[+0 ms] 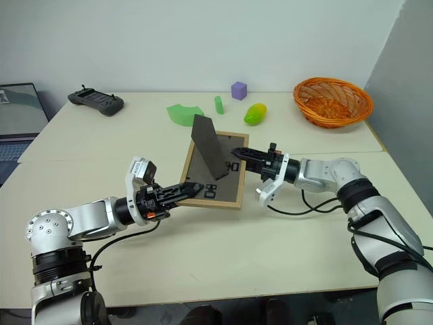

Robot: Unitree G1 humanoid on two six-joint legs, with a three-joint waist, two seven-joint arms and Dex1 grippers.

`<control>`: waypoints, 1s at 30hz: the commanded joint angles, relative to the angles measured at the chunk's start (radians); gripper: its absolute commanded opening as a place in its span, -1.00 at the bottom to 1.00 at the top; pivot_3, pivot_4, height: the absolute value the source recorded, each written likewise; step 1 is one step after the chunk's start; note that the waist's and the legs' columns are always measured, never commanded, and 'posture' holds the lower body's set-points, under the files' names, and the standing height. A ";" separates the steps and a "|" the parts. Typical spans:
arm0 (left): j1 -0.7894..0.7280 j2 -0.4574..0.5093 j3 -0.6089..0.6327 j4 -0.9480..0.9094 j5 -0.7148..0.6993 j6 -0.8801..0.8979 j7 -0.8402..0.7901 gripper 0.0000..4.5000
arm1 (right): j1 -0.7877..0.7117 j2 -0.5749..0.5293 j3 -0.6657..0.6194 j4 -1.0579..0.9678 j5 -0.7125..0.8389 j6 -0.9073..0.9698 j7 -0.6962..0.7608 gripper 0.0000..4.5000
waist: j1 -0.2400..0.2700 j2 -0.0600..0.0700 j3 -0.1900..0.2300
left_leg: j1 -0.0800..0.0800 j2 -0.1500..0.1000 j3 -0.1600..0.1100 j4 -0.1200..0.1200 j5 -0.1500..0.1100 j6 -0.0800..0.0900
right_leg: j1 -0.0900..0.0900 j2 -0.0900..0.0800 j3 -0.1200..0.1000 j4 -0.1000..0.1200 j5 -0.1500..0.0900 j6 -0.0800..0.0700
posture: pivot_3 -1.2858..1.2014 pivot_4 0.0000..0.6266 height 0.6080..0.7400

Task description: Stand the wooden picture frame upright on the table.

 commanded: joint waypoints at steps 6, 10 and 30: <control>-0.131 0.229 0.087 0.118 0.142 -0.209 -0.058 0.77 | -0.038 0.036 -0.028 0.186 0.514 -0.222 0.411 -0.42 | -0.005 -0.002 0.001 | 0.001 0.000 0.000 0.000 0.000 0.000 | 0.001 0.000 -0.002 0.000 0.000 0.000 | 0.03 -0.52 1.00; -0.083 0.305 0.054 -0.050 0.226 -0.279 -0.115 1.00 | 0.061 0.130 -0.082 0.053 1.178 0.119 1.088 -0.42 | -0.018 -0.003 0.001 | 0.001 0.001 -0.001 0.000 0.000 0.000 | 0.004 0.000 -0.002 -0.003 0.000 0.000 | 0.03 -0.52 1.00; 0.142 0.330 -0.198 -0.421 0.782 -0.814 -0.350 1.00 | 0.006 0.395 -0.441 0.202 1.539 1.325 1.748 -0.43 | 0.008 0.000 0.003 | -0.002 0.001 -0.002 -0.002 -0.004 0.006 | 0.000 -0.001 -0.004 -0.002 0.001 -0.001 | 0.03 -0.52 1.00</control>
